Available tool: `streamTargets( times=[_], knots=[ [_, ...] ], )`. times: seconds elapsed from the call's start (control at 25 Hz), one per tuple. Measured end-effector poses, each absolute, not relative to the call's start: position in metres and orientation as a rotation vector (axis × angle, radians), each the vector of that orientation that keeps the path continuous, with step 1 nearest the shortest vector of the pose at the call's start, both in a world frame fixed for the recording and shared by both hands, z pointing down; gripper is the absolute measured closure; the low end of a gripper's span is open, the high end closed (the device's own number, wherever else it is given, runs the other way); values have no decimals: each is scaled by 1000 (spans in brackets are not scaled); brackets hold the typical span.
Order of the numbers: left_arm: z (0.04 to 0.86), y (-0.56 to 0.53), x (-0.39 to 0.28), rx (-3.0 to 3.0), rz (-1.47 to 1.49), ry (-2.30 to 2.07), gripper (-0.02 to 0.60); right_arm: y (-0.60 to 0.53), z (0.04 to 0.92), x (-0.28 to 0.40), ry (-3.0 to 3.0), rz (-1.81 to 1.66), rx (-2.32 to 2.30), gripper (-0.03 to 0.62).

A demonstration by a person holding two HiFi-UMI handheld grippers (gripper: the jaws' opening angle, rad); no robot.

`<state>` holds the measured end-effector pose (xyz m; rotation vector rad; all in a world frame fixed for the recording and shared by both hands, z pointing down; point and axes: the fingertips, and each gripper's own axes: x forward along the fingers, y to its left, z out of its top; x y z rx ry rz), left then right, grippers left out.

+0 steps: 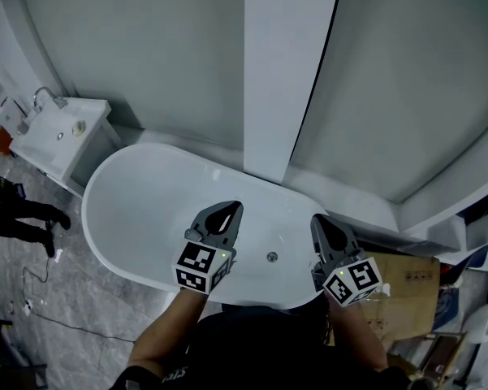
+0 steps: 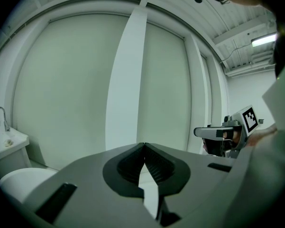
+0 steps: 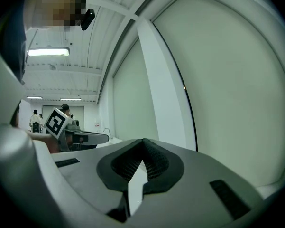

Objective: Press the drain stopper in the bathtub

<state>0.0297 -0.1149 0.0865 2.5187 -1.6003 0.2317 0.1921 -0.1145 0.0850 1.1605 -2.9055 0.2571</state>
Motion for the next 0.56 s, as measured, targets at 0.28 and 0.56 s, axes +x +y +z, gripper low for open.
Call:
streamTargets(
  times=[0.28, 0.56],
  knots=[
    [90, -117, 29, 2510, 229, -1590, 571, -117, 85, 194, -2905, 268, 1162, 583],
    [82, -114, 32, 2525, 231, -1596, 571, -113, 84, 194, -2906, 271, 1147, 583]
  ],
)
